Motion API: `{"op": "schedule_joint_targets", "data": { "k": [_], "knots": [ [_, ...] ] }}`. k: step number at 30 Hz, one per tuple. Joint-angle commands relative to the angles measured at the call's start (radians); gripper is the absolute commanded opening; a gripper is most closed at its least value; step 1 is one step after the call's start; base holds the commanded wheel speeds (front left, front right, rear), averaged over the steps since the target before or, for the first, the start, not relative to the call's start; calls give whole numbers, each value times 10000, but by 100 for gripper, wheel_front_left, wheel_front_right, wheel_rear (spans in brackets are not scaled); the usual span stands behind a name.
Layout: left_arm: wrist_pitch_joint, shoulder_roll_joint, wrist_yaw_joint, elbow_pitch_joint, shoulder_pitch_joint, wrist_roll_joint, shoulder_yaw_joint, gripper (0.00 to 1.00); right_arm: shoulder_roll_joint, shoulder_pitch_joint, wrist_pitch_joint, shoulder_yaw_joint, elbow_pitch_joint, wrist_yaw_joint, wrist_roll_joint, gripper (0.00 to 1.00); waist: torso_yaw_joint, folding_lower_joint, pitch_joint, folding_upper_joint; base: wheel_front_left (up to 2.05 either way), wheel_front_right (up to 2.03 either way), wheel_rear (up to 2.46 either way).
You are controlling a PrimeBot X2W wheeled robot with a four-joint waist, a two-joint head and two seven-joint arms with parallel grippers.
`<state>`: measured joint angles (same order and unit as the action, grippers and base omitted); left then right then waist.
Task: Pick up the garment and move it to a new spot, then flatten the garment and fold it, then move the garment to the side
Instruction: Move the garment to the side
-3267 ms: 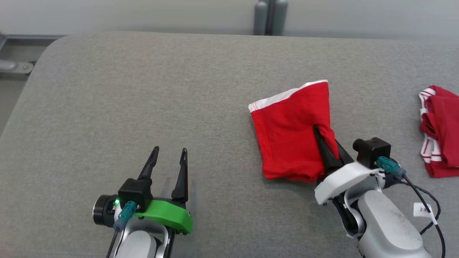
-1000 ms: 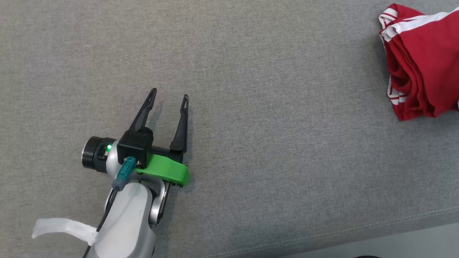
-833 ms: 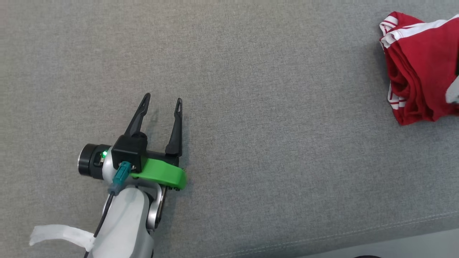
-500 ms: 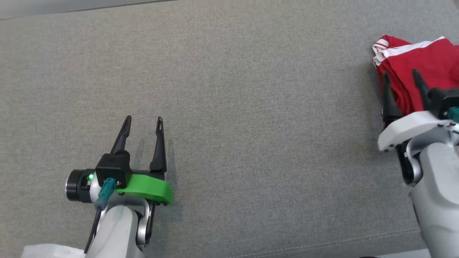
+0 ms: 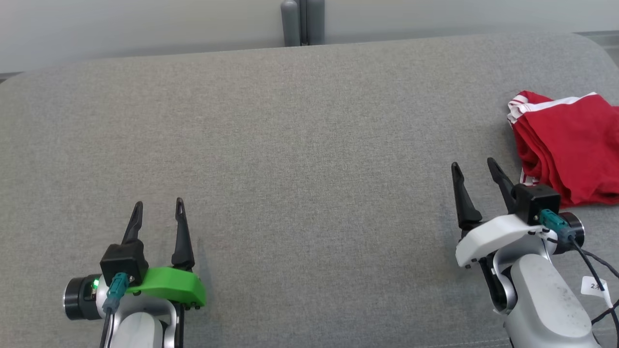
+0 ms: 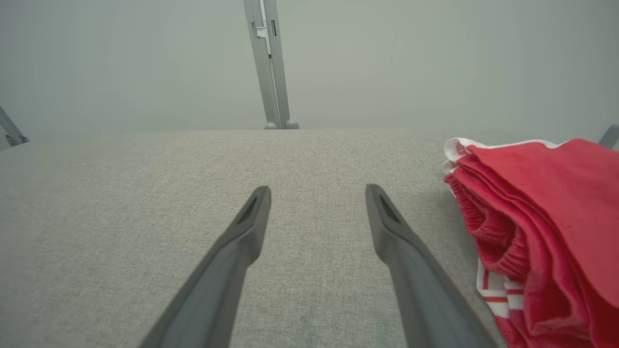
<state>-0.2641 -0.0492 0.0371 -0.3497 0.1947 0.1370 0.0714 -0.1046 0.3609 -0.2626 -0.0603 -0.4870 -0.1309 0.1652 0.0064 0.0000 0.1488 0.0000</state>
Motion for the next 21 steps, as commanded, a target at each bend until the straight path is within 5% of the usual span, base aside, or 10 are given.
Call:
{"op": "schedule_joint_targets", "data": {
  "k": [1,21],
  "knots": [
    [10,-36,35,-55,-231,-71,-151,100,72,-289,-20,-24,94,9,-157,100,231,0,-370,0,0,0,0],
    [10,-36,-183,-493,-1060,-3,-630,100,421,-1425,-21,106,569,9,-925,100,227,0,-1337,0,0,0,0]
  ]
}}
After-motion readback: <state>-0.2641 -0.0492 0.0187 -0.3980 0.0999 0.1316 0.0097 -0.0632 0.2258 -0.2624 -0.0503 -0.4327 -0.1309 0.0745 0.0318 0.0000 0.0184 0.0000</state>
